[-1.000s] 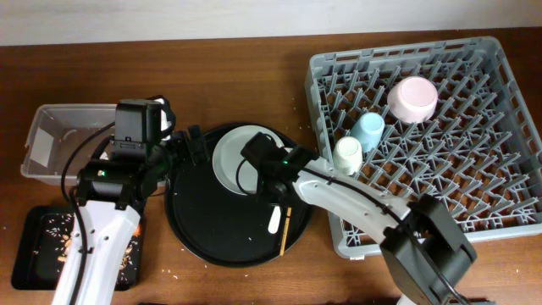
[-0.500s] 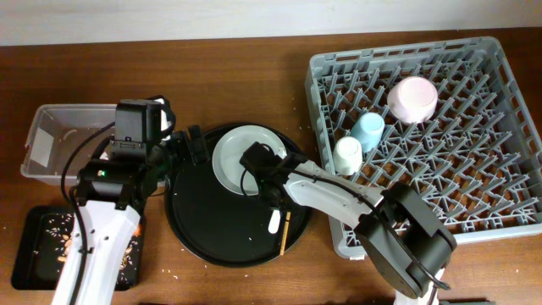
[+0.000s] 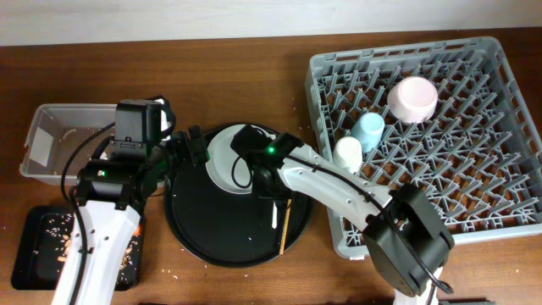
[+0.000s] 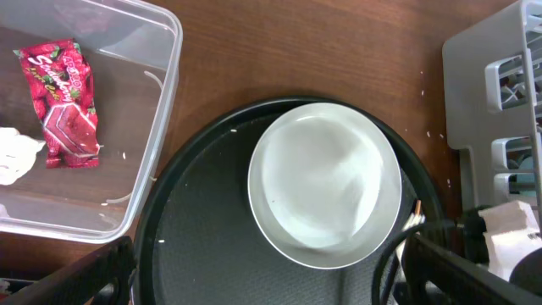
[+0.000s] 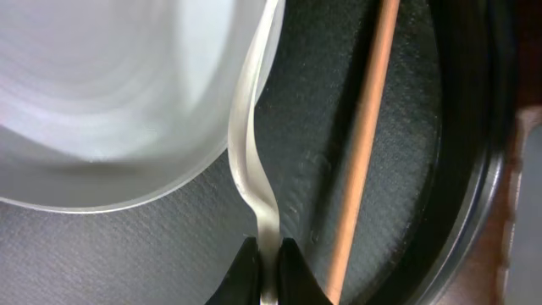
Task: Sort waste into correct bins and load items into the dishwasher rack
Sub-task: 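Insert the white fork upright into the rack with the right gripper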
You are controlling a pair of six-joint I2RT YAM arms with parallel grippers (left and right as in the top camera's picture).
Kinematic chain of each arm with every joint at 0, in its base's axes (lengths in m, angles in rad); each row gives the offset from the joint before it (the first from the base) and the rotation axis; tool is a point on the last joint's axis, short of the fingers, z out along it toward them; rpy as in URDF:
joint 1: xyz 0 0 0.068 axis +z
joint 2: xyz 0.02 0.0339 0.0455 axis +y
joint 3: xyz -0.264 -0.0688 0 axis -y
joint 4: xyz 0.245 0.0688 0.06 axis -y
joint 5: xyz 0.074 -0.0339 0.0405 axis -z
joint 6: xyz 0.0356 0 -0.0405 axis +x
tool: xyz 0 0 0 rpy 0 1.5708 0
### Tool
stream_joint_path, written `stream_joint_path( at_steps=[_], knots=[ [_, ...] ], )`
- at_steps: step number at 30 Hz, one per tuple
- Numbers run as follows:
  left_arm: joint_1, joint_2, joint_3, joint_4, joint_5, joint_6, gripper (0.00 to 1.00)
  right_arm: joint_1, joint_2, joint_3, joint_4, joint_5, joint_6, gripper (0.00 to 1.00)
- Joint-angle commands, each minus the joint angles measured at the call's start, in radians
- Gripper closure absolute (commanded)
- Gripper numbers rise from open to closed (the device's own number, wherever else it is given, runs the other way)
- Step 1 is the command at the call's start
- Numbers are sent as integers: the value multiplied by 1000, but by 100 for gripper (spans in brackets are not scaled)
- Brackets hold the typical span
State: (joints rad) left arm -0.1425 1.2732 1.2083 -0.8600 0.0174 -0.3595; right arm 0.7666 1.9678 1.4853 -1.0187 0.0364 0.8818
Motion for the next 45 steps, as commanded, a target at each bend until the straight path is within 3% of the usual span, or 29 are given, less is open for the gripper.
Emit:
stream_joint_path(
  at_steps=[1,5,8,10,14,16,18,32,34,35,36,37,40,43,44,45],
  knots=[
    [2,-8,16,2,-14,2,1,-15,-56,66,-61,2,-55,96],
    [2,-8,16,2,-14,1,1,-151,-179,195,-254,2,-321,96],
    [2,-8,16,2,-14,1,1,-394,-303,219,-367,19,-662,96],
    [2,-8,16,2,-14,1,1,-538,-301,219,-418,99,-797,96],
    [2,-8,16,2,-14,1,1,-758,-274,213,-423,127,-804,96],
    [2,-8,16,2,-14,1,1,-821,-267,154,-354,126,-897,96],
    [2,-8,16,2,-14,1,1,-827,-259,135,-341,126,-1009,96],
    [2,-8,16,2,-14,1,1,-826,-111,79,-241,111,-1009,94],
    [2,-8,16,2,-14,1,1,-826,-111,62,-220,111,-1009,81],
    [2,-8,16,2,-14,1,1,-826,-111,62,-220,111,-1009,66],
    [2,-8,16,2,-14,1,1,-826,-111,62,-221,110,-1009,43],
    [2,-8,16,2,-14,1,1,-826,-111,62,-222,111,-1009,38],
    [2,-8,16,2,-14,1,1,-826,-113,146,-307,83,-946,38],
    [2,-8,16,2,-14,1,1,-825,-116,391,-618,-347,-925,35],
    [2,-8,16,2,-14,1,1,-825,-116,393,-623,-459,-925,31],
    [2,-8,16,2,-14,1,1,-825,-115,391,-622,-564,-925,1]
  ],
)
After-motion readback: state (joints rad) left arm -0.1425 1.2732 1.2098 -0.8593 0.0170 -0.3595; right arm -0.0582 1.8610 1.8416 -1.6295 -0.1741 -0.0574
